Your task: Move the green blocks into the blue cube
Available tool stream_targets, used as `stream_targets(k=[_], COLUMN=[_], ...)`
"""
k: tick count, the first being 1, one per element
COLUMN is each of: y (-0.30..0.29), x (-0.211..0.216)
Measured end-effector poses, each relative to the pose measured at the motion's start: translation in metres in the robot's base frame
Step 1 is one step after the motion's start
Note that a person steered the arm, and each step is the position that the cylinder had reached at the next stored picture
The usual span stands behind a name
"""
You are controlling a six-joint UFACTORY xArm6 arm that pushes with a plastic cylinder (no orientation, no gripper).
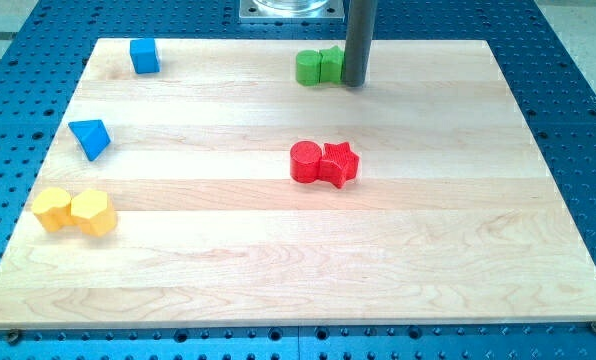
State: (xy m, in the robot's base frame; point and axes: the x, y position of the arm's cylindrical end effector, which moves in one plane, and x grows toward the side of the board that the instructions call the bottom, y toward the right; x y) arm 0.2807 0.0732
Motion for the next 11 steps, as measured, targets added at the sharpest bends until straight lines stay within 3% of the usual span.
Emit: stream_targets(k=[1,2,3,5,10,11], y=[-0.063,-0.066,0.003,0.015,-0.217,-0.226], x=[0.0,0.016,0.023,-0.029,-0.033,-0.007])
